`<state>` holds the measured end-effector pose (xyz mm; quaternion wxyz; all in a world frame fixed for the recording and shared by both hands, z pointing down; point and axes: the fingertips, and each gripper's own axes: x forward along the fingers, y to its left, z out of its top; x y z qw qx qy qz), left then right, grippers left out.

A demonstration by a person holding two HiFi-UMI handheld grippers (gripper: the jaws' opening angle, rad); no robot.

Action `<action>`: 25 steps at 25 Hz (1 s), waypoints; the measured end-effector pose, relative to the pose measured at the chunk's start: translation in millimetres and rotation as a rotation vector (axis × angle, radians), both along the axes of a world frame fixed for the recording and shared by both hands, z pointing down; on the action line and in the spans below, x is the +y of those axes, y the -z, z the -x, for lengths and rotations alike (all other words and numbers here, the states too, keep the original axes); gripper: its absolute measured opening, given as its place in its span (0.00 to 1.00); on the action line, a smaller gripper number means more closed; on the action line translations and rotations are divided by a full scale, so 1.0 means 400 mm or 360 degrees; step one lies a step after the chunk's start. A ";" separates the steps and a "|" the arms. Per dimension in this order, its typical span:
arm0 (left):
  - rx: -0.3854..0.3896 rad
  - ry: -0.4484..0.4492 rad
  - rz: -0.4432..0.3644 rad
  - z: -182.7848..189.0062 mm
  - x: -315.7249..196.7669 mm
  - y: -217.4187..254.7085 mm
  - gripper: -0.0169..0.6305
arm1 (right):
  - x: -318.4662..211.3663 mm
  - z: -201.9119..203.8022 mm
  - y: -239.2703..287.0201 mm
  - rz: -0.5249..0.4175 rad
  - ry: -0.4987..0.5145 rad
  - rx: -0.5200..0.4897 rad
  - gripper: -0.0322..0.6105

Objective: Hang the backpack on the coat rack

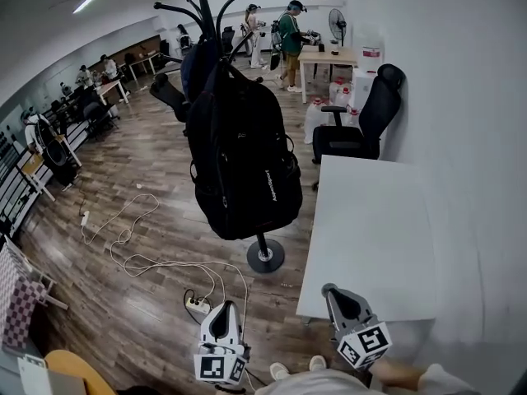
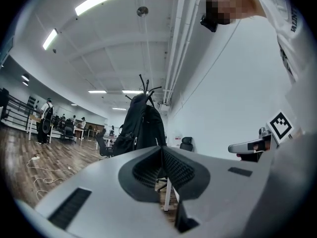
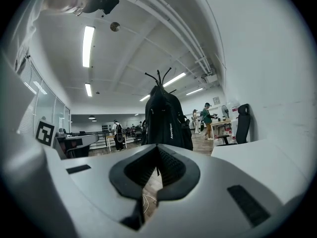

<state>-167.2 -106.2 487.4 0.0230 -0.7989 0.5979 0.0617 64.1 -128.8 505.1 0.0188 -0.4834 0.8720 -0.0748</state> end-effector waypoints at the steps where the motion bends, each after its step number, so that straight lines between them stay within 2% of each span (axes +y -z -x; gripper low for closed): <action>1: -0.0003 0.0004 0.0001 -0.004 0.003 0.006 0.05 | 0.002 -0.001 -0.003 0.0006 0.0004 0.0001 0.07; 12: 0.0007 0.0064 0.0022 -0.014 0.024 0.023 0.05 | 0.002 0.011 0.014 -0.0005 0.0051 0.0039 0.07; 19: 0.0031 0.0031 0.0031 -0.029 0.033 0.009 0.05 | 0.010 0.014 0.012 0.0008 0.0062 0.0066 0.07; 25: 0.0057 0.0030 0.0095 -0.026 0.043 -0.010 0.05 | 0.014 0.007 0.009 0.0023 0.0056 0.0051 0.07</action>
